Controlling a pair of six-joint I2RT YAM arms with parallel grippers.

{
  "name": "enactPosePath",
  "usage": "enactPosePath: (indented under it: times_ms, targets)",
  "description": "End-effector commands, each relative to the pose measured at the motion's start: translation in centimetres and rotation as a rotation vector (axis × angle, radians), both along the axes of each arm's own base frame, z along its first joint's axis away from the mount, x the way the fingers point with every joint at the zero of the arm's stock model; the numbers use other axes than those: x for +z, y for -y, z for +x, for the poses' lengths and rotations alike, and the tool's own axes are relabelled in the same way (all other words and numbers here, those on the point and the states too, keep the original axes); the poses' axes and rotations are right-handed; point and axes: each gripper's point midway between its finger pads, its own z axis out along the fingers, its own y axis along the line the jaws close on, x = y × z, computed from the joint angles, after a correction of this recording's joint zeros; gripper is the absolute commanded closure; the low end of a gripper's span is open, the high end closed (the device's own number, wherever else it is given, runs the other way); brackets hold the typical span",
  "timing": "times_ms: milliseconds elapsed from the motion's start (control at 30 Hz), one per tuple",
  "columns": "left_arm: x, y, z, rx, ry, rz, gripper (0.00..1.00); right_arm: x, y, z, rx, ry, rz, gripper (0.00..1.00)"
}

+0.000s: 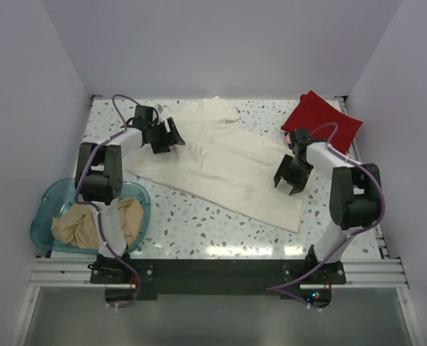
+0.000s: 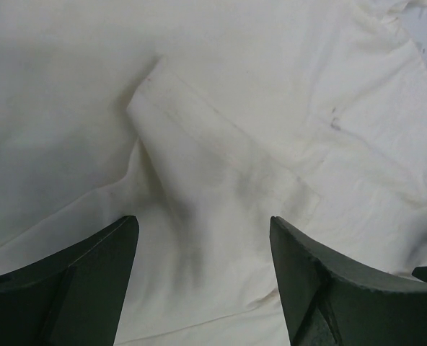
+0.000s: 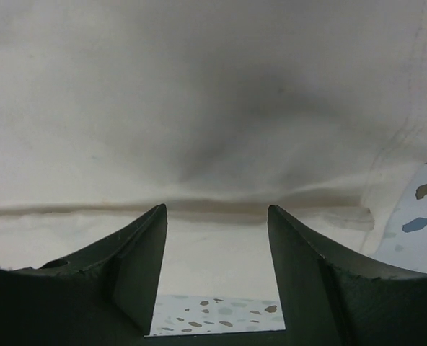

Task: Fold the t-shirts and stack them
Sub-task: Fold the tshirt

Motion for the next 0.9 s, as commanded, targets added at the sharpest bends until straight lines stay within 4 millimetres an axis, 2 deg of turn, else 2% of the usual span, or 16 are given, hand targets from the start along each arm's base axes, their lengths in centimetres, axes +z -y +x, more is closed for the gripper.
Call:
enactPosePath:
  times_ms: [0,133,367,600,867]
  targets:
    - [-1.5,-1.1,-0.6,0.016,-0.006,0.05,0.21,-1.2,-0.8,0.3,0.004,0.001,0.022,0.39]
    - [-3.1,-3.1,-2.3,0.051,-0.054,0.104,0.21,-3.1,-1.0,-1.5,0.011,-0.064,0.029,0.38]
    - [-4.8,-4.8,-5.5,0.063,-0.114,0.148,0.21,-5.1,-1.6,-5.0,0.037,-0.166,0.037,0.38]
    - [-5.3,-7.4,-8.2,0.114,-0.172,0.238,0.21,-5.1,-2.3,-7.1,0.062,-0.196,0.032,0.38]
    - [-5.2,-8.5,-10.5,0.136,-0.19,0.278,0.19,-4.3,-2.9,-9.1,0.074,-0.209,0.024,0.38]
